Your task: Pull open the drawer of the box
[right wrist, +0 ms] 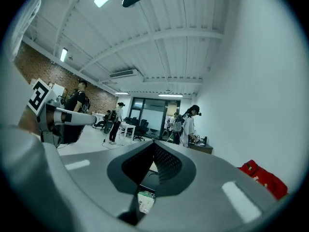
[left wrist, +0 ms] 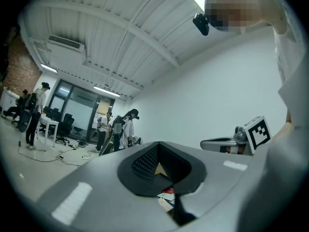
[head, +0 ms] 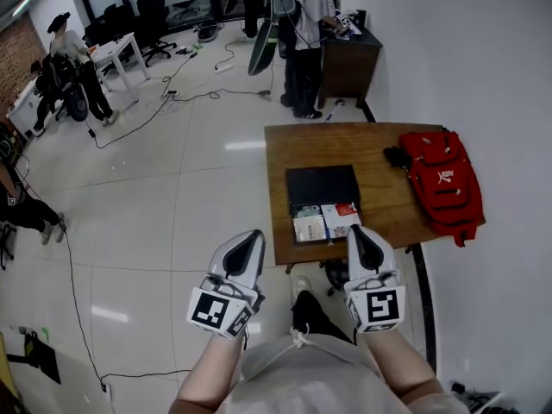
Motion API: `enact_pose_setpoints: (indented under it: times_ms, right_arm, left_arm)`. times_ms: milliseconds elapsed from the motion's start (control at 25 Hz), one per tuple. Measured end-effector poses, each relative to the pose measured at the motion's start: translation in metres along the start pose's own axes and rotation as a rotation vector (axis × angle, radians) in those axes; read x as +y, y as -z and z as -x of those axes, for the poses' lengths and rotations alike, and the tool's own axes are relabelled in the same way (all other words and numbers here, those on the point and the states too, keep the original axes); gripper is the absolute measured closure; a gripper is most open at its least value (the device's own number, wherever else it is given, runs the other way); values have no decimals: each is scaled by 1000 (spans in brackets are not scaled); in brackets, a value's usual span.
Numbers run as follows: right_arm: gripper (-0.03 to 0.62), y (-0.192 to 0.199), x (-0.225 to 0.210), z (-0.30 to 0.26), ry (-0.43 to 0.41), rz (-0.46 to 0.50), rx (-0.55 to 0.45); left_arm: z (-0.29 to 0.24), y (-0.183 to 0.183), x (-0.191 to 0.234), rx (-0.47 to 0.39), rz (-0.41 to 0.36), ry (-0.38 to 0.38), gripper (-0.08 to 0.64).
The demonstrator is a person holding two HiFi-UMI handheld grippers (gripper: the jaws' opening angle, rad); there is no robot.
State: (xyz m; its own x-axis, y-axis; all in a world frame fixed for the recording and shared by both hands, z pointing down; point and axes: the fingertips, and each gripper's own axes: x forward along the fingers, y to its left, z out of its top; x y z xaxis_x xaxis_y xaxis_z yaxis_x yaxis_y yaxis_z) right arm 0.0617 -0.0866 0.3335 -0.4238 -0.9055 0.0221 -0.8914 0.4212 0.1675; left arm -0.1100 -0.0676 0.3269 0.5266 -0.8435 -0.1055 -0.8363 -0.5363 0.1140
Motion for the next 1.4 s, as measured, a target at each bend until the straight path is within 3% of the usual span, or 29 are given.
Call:
enact_pose_setpoints:
  times_ms: [280, 680, 1160, 1400]
  right_arm:
    - [586, 6, 35, 47, -16, -42, 0]
    - [586, 6, 53, 69, -63, -42, -59]
    - [584, 25, 35, 100, -141, -85, -33]
    - [584, 30, 21, 115, -168, -115, -23]
  left_arm:
    - [46, 20, -25, 44, 14, -5, 557]
    - [63, 19, -46, 45, -86, 0, 557]
    - [50, 25, -108, 42, -83, 53, 557]
    - [48, 29, -130, 49, -69, 30, 557]
